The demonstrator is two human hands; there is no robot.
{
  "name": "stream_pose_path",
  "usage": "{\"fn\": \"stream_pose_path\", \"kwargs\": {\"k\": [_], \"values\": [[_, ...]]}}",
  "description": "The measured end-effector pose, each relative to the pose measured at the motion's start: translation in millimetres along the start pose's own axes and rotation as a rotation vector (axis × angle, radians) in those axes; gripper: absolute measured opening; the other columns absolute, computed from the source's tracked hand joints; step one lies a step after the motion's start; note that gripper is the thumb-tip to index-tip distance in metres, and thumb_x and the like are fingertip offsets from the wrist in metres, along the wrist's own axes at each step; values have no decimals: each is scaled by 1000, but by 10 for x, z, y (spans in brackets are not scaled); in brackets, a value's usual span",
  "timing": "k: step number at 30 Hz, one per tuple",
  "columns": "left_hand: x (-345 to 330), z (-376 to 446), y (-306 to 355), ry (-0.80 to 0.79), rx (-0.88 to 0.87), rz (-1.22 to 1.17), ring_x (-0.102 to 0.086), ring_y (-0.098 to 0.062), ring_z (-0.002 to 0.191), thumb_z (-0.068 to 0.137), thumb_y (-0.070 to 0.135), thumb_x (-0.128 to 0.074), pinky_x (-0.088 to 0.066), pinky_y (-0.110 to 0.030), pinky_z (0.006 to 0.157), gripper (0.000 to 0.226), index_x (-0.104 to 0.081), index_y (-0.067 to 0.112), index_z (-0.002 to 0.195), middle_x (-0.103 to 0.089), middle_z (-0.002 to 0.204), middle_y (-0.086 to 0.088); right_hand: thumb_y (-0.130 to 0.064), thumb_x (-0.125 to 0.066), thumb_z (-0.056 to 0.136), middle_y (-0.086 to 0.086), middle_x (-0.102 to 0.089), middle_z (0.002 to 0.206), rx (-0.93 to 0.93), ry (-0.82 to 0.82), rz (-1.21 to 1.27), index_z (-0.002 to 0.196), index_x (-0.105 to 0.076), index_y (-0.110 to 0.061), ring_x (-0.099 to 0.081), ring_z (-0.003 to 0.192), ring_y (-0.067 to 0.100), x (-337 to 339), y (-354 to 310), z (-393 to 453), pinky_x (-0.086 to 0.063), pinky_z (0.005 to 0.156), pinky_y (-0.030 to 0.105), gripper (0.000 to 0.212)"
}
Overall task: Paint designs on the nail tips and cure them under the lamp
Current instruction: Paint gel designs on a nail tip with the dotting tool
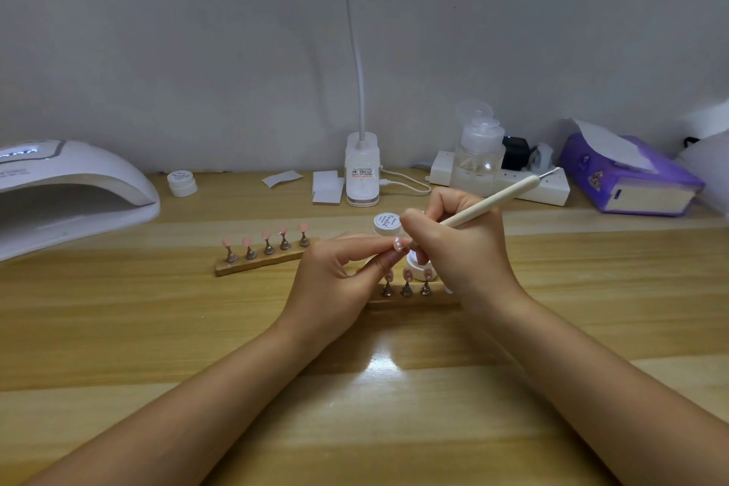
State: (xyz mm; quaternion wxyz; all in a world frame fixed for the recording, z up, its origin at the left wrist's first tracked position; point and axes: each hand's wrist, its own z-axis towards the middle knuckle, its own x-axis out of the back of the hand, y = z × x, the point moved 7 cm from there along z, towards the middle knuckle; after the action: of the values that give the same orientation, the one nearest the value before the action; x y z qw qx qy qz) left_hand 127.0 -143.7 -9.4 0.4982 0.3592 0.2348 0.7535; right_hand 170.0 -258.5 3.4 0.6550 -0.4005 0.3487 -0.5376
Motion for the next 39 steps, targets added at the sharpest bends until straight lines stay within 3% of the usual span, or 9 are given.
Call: {"fn": "stream_pose_path", "kwargs": {"k": [9,13,18,39], "values": [[-4,0,-22,-4,2,11,-65,-1,83,78,8,-65,-48,-14,76,24,-66,10,102,-69,89,7,4,-59,73,-6,-48,36,12,6,1,43,-42,-20,-49,36,6,2,-5,0,-39,40,14,42],[2,-1,-9,2,-9,1,-66,-2,84,77,13,-64,-49,-14,76,26,-65,12,103,-68,89,11,4,-59,73,-6,-46,35,13,12,-8,43,-41,-19,-49,37,7,9,1,-2,-39,40,14,42],[7,-1,9,13,-14,-30,-67,-15,77,75,20,-61,-53,-22,75,30,-63,12,104,-69,87,12,2,-60,72,-3,-47,37,1,16,-26,47,-42,-12,-48,37,7,5,-2,-5,-38,39,15,33],[3,2,-11,22,4,-18,-68,-15,79,75,21,-61,-54,-29,78,31,-64,11,104,-70,88,6,1,-60,72,-6,-47,37,18,26,-26,47,-42,-13,-49,37,5,12,-6,-6,-40,40,15,34]]}}
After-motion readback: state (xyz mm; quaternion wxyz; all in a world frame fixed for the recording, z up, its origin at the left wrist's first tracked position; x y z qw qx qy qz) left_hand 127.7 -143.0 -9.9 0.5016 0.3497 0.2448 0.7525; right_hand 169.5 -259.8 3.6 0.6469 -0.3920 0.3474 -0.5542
